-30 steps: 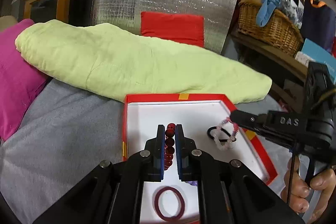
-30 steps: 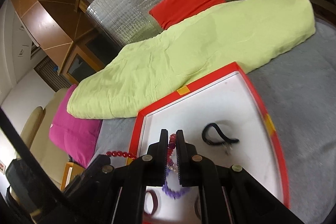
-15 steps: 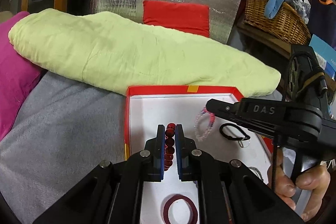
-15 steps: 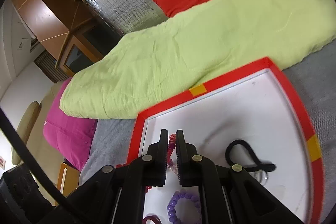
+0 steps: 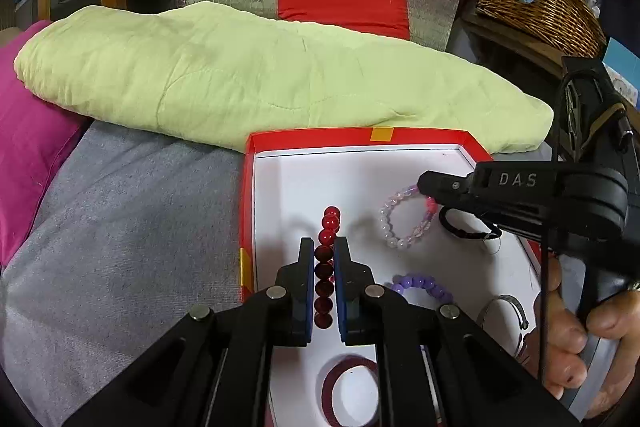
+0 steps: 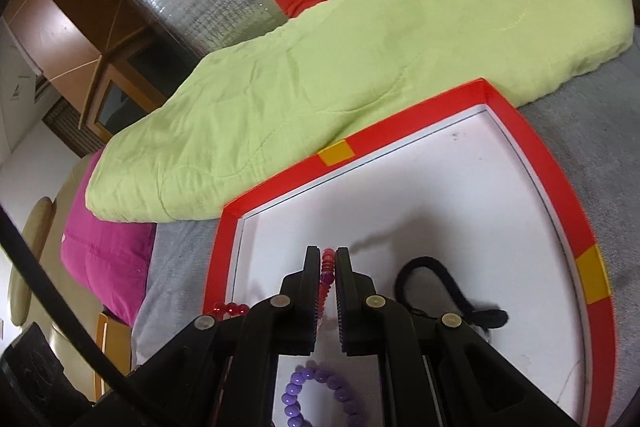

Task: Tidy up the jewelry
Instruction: 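Release the red bracelet from the left tool while the right tool releases the pink one, then withdraw both open tools toward the white pearl and rose bead bracelets, then grasp the white pearl bracelet with the left tool while the right tool grasps the rose bracelet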

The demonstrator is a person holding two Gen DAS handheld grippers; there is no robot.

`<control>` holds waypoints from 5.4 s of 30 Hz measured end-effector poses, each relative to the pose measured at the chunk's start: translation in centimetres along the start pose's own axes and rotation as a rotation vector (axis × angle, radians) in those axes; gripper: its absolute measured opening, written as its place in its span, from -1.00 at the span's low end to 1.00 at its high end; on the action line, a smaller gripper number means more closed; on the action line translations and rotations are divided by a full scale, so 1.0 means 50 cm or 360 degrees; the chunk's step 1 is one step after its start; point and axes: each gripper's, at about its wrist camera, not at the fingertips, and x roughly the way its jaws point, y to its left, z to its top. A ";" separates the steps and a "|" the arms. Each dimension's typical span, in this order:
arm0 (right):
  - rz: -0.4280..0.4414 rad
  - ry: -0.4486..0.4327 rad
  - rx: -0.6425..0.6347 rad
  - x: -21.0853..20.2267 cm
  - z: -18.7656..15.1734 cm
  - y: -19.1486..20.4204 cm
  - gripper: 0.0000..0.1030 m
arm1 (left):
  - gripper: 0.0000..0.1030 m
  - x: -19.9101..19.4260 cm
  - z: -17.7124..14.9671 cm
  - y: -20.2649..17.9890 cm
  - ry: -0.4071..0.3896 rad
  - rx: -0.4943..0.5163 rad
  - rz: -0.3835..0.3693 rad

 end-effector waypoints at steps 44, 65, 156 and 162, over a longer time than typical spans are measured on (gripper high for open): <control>-0.0122 -0.0087 0.0046 -0.355 -0.111 -0.117 -0.51 | 0.13 -0.171 -0.040 0.030 -0.0071 0.0027 0.0158; -0.0110 0.0081 0.0052 -0.435 -0.294 -0.155 -0.34 | 0.29 -0.307 -0.245 0.002 0.0049 -0.0025 0.0311; -0.0558 0.0085 -0.0485 -0.311 -0.343 -0.096 -0.73 | 0.35 -0.168 -0.276 -0.069 0.0345 0.0028 0.0135; -0.0552 0.0090 -0.0477 -0.311 -0.341 -0.096 -0.73 | 0.42 -0.165 -0.277 -0.074 0.0346 0.0043 0.0142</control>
